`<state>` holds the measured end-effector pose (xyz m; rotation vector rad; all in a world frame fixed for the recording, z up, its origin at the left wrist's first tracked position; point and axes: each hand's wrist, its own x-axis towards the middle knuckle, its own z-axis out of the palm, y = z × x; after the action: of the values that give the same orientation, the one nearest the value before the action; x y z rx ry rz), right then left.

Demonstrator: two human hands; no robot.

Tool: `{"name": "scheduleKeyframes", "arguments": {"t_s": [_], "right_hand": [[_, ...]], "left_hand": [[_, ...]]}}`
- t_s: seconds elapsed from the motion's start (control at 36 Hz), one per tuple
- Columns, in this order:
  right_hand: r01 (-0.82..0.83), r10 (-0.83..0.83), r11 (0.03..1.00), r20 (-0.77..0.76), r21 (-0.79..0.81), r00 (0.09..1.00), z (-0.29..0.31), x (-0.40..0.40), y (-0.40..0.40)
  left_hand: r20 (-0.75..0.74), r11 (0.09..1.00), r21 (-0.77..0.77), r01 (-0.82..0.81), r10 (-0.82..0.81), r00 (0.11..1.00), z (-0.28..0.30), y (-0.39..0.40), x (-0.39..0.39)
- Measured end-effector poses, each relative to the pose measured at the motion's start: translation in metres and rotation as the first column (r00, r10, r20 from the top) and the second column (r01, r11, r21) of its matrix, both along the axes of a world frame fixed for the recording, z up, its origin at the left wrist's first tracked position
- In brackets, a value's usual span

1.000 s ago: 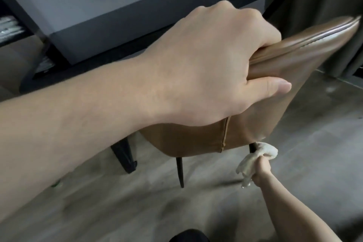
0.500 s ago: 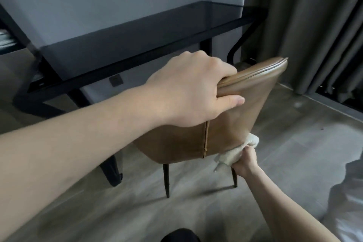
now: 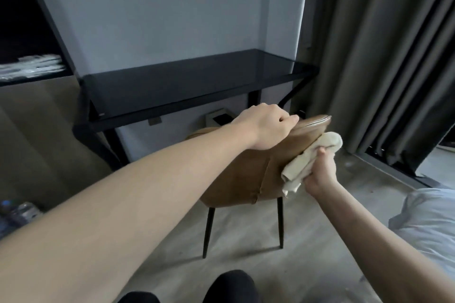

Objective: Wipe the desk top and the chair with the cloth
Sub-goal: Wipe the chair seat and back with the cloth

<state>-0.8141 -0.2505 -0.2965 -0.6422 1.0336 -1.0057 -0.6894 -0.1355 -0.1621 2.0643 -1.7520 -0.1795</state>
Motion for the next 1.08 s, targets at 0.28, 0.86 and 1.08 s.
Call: {"name": "scheduleKeyframes", "arguments": {"t_s": [0.28,0.86,1.08], "right_hand": [[0.001,-0.095,0.895,-0.189,-0.447,0.977,0.044,0.004,0.062],[-0.892,-0.454,0.226,-0.853,-0.391,0.259,0.123,0.023,0.100],[-0.804,-0.508,0.168,-0.749,-0.571,0.425,0.112,0.030,0.086]], "left_hand": [[-0.075,0.988,0.047,-0.144,0.147,0.986,-0.014,0.080,0.075],[-0.231,0.977,-0.019,-0.214,0.204,0.951,-0.042,0.120,0.126],[-0.141,0.967,-0.088,-0.240,0.226,0.964,-0.048,0.112,0.134]]}}
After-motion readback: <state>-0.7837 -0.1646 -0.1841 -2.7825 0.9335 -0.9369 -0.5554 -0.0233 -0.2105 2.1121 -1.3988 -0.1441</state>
